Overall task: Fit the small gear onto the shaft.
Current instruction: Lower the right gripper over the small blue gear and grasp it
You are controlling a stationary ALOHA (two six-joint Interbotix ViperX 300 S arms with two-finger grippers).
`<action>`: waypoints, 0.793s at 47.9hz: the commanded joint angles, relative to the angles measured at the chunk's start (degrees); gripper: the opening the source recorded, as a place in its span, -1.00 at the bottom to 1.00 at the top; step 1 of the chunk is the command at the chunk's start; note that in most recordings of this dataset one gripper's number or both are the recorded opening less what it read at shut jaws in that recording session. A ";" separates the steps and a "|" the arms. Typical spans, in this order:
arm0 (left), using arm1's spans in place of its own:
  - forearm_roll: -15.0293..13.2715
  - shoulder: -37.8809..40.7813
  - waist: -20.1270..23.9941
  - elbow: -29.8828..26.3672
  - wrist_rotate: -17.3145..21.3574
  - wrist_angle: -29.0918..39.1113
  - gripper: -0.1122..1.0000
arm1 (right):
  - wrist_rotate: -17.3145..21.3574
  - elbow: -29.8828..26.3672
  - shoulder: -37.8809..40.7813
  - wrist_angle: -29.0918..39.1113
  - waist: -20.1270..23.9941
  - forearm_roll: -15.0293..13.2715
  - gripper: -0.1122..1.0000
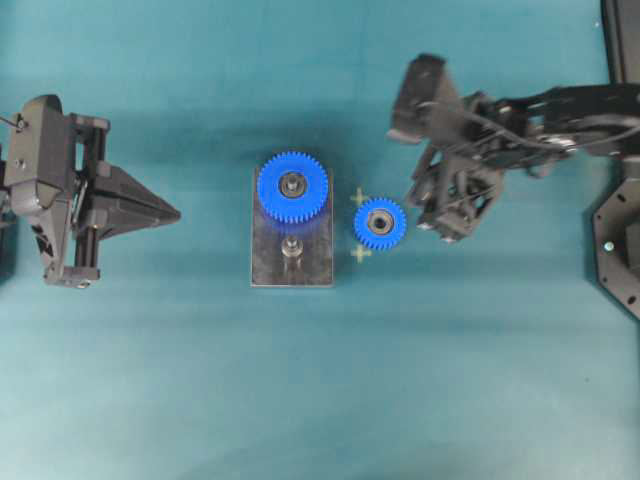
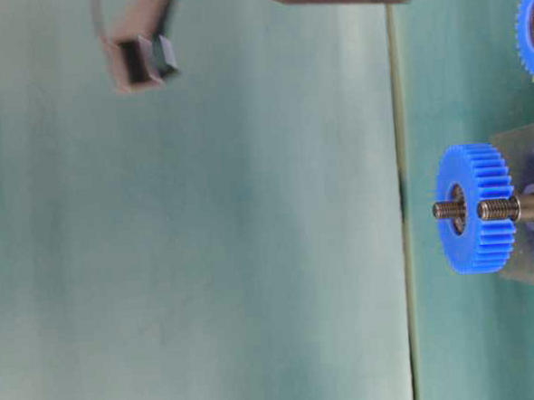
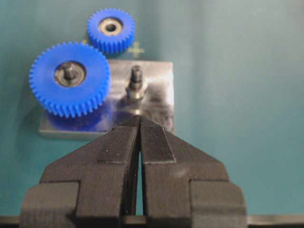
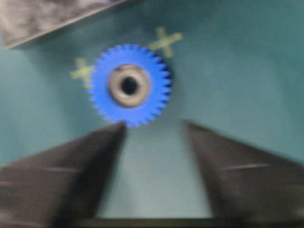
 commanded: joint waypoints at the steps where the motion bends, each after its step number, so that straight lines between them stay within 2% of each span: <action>1: 0.09 -0.18 -0.18 -1.23 -0.09 -0.35 -0.80 | 0.35 -2.11 2.29 -0.79 -0.09 -0.97 0.66; 4: 0.18 -0.18 -0.18 -1.32 -0.09 -0.26 -0.80 | 0.44 -2.64 3.87 -1.41 -0.18 -1.67 0.87; 5: 0.18 -0.18 -0.09 -1.32 -0.09 -0.35 -0.80 | 0.35 -2.72 4.48 -1.49 -0.18 -1.76 0.88; 9: 0.09 -0.18 -0.09 -1.23 -0.18 -0.35 -0.80 | 0.18 -3.87 7.03 -1.58 -0.26 -1.76 0.80; 19: 0.09 -0.18 -0.09 -1.32 -0.18 -0.35 -0.80 | 0.18 -6.68 13.27 -0.44 -0.18 -1.93 0.81; 38: 0.18 -0.18 -0.18 -1.05 -0.26 -0.35 -0.80 | 0.18 -7.56 16.96 0.70 -0.09 -1.93 0.80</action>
